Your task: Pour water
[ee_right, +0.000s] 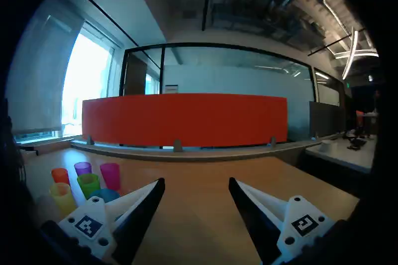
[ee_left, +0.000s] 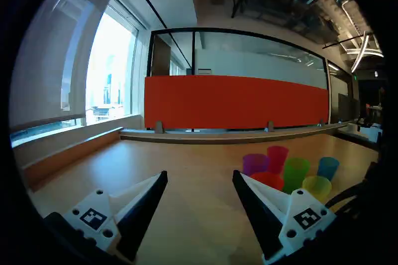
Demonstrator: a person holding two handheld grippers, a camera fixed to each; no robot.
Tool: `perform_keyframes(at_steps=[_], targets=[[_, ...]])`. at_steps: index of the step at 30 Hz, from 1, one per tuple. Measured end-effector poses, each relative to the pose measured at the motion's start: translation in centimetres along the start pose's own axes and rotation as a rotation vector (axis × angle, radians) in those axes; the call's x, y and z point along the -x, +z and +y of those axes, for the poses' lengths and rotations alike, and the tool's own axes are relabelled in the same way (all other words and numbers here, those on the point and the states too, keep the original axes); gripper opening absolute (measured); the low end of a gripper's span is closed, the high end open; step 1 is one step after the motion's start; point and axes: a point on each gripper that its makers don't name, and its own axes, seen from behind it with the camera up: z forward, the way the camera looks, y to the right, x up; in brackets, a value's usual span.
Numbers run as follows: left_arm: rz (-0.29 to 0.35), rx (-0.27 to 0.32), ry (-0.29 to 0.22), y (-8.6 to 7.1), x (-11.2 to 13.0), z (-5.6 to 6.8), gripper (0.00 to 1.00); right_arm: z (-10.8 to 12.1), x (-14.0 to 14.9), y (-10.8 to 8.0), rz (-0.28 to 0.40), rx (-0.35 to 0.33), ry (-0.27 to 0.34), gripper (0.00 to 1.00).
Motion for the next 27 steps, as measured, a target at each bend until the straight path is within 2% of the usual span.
perform_keyframes(at_steps=[4,11,21,27], targets=[[-0.009,0.004,-0.03,0.5,-0.3,0.1,0.97,-0.1,-1.5,0.2,-0.026,-0.021,-0.007,0.99],[-0.012,0.05,-0.057,0.8,-4.4,0.7,0.97,-0.9,-5.0,0.6,-0.058,-0.067,0.023,0.99],[-0.012,0.084,-0.037,0.9,-10.8,1.2,0.97,-1.6,-12.0,1.2,-0.044,-0.113,0.048,0.99],[-0.025,0.126,-0.04,1.0,-13.6,2.3,0.97,-2.1,-15.1,1.3,-0.046,-0.132,0.034,0.99]])
